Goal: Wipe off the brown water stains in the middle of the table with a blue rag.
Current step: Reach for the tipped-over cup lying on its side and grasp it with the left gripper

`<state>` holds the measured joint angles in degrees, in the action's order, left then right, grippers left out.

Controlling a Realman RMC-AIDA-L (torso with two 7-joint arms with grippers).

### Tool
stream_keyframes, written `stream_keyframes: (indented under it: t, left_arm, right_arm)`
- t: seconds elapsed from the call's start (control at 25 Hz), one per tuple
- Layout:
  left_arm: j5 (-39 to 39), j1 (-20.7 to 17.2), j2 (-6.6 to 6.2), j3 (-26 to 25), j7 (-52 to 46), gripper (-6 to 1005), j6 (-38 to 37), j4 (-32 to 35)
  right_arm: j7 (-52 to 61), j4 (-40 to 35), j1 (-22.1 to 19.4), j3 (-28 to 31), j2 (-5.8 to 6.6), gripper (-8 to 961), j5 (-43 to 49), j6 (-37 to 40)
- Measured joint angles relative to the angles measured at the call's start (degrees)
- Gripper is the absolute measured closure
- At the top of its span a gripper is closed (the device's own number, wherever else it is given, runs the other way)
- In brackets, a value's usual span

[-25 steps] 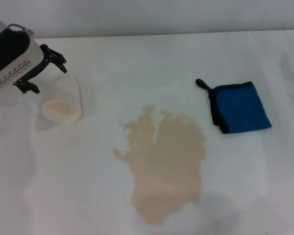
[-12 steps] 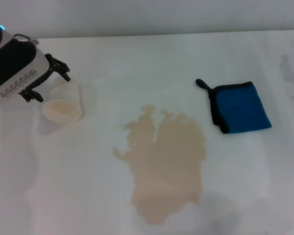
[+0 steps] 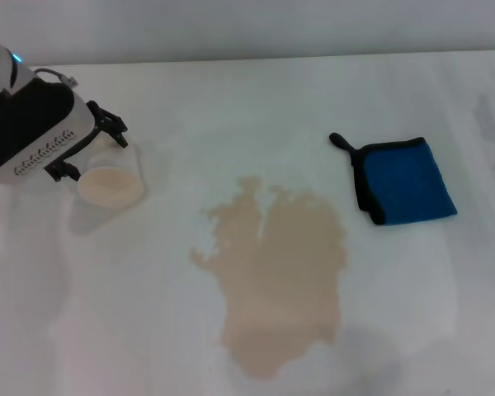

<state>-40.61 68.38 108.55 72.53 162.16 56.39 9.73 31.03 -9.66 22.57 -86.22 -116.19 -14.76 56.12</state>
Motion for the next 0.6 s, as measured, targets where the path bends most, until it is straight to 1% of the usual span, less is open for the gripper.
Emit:
stream_keyframes:
  t: [0.2, 0.6]
  left_arm:
    - [-0.01, 0.3, 0.6, 0.15, 0.0, 122, 0.31, -0.39]
    - [-0.65, 0.36, 1.16, 0.14, 0.0, 122, -1.22, -0.55]
  right_arm:
    - [0.0, 0.0, -0.21, 0.0, 0.0, 212, 0.0, 0.05]
    - [0.0, 0.0, -0.29, 0.31, 0.0, 212, 0.0, 0.05]
